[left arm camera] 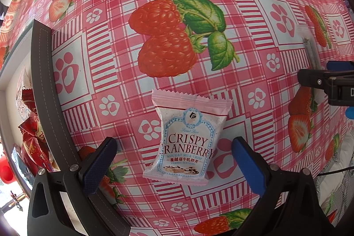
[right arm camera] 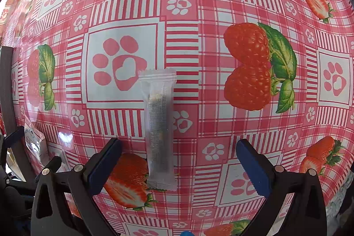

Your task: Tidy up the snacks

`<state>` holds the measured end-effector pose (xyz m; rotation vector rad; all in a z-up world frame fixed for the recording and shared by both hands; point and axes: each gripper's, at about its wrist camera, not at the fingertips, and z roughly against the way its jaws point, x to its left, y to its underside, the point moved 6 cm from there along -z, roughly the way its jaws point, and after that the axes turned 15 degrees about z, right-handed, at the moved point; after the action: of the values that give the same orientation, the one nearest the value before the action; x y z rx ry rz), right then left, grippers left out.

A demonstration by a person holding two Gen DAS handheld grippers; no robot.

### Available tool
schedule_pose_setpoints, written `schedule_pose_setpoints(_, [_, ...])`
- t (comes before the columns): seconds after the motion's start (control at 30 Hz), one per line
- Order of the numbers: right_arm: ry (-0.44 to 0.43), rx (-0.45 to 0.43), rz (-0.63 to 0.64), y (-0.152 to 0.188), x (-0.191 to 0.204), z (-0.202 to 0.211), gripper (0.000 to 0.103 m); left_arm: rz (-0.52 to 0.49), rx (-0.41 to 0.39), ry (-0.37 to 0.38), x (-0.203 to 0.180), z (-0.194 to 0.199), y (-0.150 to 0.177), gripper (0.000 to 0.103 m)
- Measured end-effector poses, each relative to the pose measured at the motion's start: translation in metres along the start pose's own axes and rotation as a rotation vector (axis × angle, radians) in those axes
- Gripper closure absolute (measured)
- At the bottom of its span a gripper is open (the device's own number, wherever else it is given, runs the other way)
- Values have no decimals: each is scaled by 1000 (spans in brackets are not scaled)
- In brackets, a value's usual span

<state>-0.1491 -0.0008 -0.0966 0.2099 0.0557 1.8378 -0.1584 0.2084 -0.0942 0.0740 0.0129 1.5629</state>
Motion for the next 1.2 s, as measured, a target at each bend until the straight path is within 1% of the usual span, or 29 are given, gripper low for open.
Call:
schedule_pose_setpoints(0.9, [-1, -1, -1, 1, 0, 0, 0, 8, -17, 2, 1, 2, 1, 0])
schedule_pose_setpoints(0.97, [-1, 4, -1, 1, 0, 0, 0, 7, -8, -2, 1, 1, 1, 0])
schedule_pose_setpoints(1.13, [-4, 16, 6, -5, 0, 0, 0, 11, 53, -22, -4, -1, -2, 1])
schedule_pose_setpoints(1.2, [-6, 13, 14, -7, 2, 1, 2, 5, 57, -23, -8, 1, -1, 6])
